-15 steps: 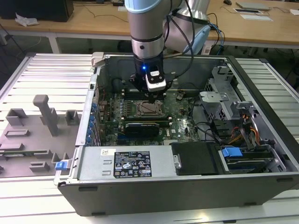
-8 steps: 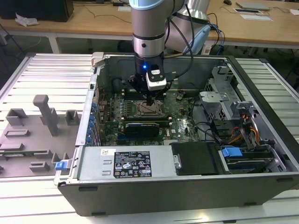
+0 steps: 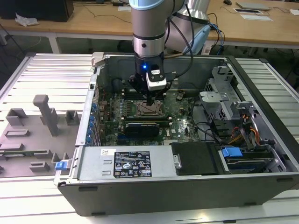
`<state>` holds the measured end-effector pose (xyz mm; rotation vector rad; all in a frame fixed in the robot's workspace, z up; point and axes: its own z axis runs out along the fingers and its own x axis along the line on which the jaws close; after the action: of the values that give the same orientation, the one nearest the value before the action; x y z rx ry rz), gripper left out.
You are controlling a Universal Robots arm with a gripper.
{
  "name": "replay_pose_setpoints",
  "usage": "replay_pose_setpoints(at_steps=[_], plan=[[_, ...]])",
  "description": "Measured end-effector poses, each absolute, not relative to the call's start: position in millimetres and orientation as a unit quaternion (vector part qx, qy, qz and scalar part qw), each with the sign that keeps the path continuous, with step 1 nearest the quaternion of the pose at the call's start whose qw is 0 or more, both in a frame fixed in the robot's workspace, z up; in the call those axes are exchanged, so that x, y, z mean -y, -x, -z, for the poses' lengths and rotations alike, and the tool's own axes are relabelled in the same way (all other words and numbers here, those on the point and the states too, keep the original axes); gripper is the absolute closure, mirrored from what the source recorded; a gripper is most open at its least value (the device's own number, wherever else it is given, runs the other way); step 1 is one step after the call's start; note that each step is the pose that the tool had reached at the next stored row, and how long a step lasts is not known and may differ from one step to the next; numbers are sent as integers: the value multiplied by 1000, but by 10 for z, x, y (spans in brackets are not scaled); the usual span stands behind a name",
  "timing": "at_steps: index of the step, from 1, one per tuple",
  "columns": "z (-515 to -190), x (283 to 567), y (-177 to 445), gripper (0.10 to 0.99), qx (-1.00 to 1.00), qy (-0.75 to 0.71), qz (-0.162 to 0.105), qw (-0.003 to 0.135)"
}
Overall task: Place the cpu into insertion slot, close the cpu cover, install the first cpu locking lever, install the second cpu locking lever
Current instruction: 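Install the second cpu locking lever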
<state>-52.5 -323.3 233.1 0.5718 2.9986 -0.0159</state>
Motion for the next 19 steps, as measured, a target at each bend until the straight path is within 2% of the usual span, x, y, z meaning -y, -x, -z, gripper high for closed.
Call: replay_pose_setpoints(at_steps=[6,9,15,19], plan=[[-2334,3232,531,980,-981,-187,5,45],[-2498,3240,531,980,-981,-187,8,46],[-2485,3535,536,980,-981,-187,9,46],[-2402,3559,561,980,-985,-169,8,46]])
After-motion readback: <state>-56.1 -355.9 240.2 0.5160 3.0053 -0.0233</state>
